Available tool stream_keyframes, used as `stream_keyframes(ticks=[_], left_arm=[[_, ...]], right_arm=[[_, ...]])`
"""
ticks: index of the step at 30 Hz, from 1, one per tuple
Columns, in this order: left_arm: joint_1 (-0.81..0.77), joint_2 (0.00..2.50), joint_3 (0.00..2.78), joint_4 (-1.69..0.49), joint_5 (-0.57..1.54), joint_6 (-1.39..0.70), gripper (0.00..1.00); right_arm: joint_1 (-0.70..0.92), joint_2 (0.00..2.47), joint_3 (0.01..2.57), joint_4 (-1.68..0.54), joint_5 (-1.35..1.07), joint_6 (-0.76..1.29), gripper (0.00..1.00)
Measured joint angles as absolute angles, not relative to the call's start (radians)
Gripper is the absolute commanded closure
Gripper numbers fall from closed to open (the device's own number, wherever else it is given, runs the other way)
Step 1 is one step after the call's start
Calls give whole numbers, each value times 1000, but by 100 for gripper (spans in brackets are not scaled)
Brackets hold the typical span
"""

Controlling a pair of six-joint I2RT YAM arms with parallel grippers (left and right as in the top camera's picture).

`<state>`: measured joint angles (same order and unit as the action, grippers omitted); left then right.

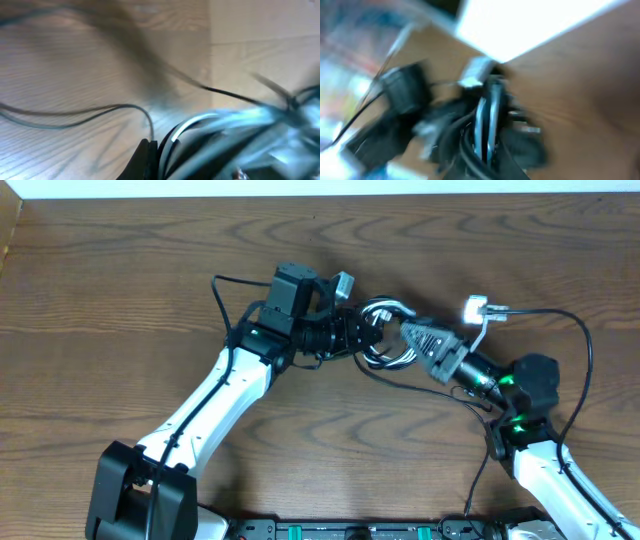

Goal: Untangle cables

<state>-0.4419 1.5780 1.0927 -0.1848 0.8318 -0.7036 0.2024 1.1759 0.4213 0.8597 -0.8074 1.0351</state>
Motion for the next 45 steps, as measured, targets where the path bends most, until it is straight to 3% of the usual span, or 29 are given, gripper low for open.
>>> stream_keyframes(ticks=[6, 12, 17, 22, 25, 28, 31, 36, 45], left_arm=[[-470, 1562, 1096, -199, 717, -847, 83], [-439, 1566, 1096, -154, 731, -909, 83], [-316, 1566, 1096, -146, 850, -840, 83], [-186, 1566, 1096, -130, 961, -783, 83], [-189, 1566, 1096, -131, 1036, -714, 83], [-209, 1566, 1096, -131, 1065, -660, 62], [-228, 1566, 1096, -133, 1076, -624, 53], [-259, 1566, 1097, -171, 1085, -584, 53], [-291, 1567, 1101, -460, 966, -522, 53]], right_arm=[[204, 1183, 424, 875, -1006, 897, 99], [184, 1175, 449, 514, -1062, 623, 99], [145, 1173, 448, 228, -1003, 464, 99], [133, 1173, 441, 122, -852, 425, 99], [133, 1173, 440, 115, -774, 426, 99], [133, 1173, 439, 136, -767, 434, 99], [131, 1173, 434, 238, -822, 447, 99], [128, 1173, 432, 408, -911, 468, 99], [128, 1173, 432, 431, -949, 508, 99]])
